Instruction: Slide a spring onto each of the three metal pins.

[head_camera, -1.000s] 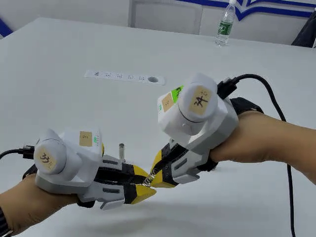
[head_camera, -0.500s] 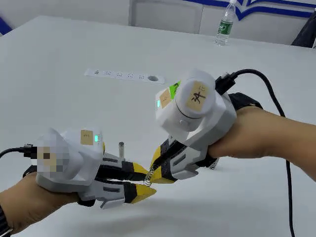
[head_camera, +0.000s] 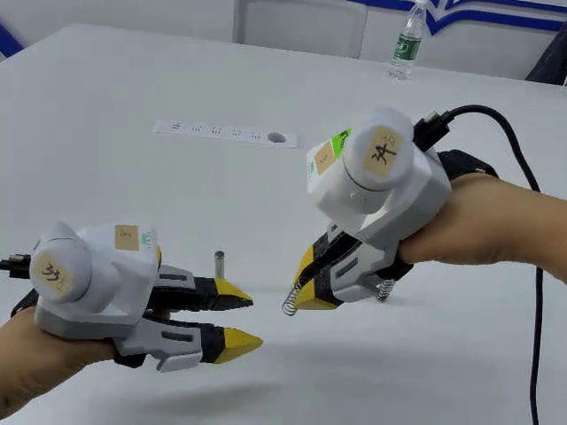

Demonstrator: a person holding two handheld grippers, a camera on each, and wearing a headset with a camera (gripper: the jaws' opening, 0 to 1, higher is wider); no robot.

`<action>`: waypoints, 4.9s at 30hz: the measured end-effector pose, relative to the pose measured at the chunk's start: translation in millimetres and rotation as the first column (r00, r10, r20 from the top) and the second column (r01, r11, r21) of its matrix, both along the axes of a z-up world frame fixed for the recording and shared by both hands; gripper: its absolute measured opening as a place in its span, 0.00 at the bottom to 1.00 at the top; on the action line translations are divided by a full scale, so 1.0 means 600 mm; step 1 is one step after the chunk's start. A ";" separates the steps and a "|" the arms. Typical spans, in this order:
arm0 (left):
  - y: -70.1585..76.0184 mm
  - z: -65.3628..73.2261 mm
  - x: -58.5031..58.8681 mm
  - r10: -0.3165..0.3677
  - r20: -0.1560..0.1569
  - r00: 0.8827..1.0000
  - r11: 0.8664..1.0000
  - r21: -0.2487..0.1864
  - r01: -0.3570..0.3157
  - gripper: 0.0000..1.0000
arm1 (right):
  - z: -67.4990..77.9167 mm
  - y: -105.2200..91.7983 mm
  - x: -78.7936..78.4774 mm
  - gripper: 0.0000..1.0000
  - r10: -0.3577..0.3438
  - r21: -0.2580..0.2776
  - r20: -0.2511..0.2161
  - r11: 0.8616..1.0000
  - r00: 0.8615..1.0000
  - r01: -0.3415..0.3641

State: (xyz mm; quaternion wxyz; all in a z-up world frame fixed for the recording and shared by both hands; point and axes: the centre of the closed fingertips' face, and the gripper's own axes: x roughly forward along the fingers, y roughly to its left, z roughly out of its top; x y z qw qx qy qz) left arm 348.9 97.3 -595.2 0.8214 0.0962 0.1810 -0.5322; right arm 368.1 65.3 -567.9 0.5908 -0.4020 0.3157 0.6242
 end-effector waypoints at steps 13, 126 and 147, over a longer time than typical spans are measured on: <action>0.045 -0.005 -0.004 0.093 -0.031 0.995 0.996 -0.013 -0.093 0.38 | 0.017 -0.036 0.055 0.12 -0.067 -0.036 0.049 0.997 0.997 0.069; 0.090 -0.015 -0.009 0.210 -0.052 0.976 0.978 0.002 -0.210 0.54 | -0.071 0.073 0.084 0.18 -0.054 -0.031 0.018 0.998 0.998 0.054; 0.099 -0.017 -0.008 0.222 -0.052 0.974 0.975 0.005 -0.222 0.53 | -0.146 0.125 0.071 0.14 -0.104 0.001 -0.044 0.995 0.994 0.104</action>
